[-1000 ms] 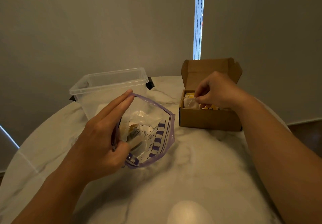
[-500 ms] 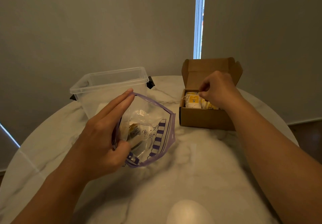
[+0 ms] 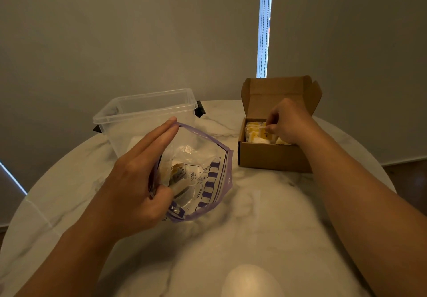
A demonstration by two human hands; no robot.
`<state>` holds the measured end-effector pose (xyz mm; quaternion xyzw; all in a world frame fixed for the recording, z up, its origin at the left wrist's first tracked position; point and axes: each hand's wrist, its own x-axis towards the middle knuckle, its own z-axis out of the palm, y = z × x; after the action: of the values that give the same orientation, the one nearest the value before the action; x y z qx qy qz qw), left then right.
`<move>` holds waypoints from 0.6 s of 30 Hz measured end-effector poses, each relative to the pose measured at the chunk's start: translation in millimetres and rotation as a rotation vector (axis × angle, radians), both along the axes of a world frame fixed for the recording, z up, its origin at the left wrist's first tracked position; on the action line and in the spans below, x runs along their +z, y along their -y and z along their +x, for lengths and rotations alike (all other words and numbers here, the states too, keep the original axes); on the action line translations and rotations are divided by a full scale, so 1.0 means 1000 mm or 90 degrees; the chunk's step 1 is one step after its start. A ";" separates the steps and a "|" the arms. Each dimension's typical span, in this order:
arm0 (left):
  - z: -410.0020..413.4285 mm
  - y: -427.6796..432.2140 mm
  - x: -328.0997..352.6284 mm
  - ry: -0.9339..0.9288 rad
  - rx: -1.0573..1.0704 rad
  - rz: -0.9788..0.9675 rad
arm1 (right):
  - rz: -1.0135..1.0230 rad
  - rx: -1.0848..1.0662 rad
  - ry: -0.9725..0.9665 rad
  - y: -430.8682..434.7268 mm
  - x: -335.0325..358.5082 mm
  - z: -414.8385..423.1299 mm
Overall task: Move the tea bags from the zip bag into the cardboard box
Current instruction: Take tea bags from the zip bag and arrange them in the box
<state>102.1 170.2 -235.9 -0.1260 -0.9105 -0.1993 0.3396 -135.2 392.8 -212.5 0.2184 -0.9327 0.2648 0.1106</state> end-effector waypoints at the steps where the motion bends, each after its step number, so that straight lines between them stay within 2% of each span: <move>1: 0.000 0.000 0.000 -0.001 0.000 -0.003 | -0.005 0.001 0.005 -0.001 0.000 -0.001; 7: -0.001 0.001 0.000 0.004 0.005 -0.003 | -0.012 0.047 -0.010 0.007 0.000 0.003; 11: 0.000 -0.002 0.002 0.008 0.003 -0.001 | -0.006 0.014 -0.009 0.010 -0.002 0.001; 14: 0.001 -0.002 0.004 0.017 0.002 0.004 | -0.025 -0.018 -0.095 0.005 0.010 0.015; 16: 0.001 -0.001 0.004 0.018 0.003 -0.001 | -0.069 0.022 -0.156 0.000 0.020 0.038; 18: 0.001 0.000 0.004 0.018 0.006 -0.005 | -0.113 0.138 -0.132 0.000 0.030 0.072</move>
<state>103.0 170.4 -232.0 -0.1201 -0.9166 -0.1961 0.3270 -63.6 393.0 -182.0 0.3329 -0.8605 0.3325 0.1955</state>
